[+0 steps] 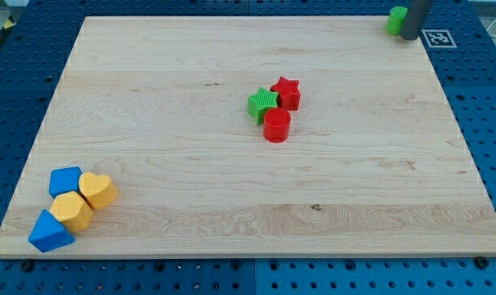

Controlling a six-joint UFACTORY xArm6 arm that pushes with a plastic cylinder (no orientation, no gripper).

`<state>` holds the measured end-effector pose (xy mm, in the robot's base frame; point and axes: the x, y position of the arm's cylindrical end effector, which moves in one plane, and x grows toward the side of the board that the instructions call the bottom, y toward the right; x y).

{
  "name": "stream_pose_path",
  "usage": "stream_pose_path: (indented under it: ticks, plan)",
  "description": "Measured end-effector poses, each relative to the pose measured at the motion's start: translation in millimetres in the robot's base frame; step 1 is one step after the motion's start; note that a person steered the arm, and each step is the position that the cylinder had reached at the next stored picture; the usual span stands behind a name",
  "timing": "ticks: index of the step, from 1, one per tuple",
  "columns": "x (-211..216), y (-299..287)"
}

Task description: Slide the red star closer to the green circle

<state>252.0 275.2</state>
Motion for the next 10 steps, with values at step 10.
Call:
stream_pose_path:
  ticks: [10]
  plan:
    - [114, -207]
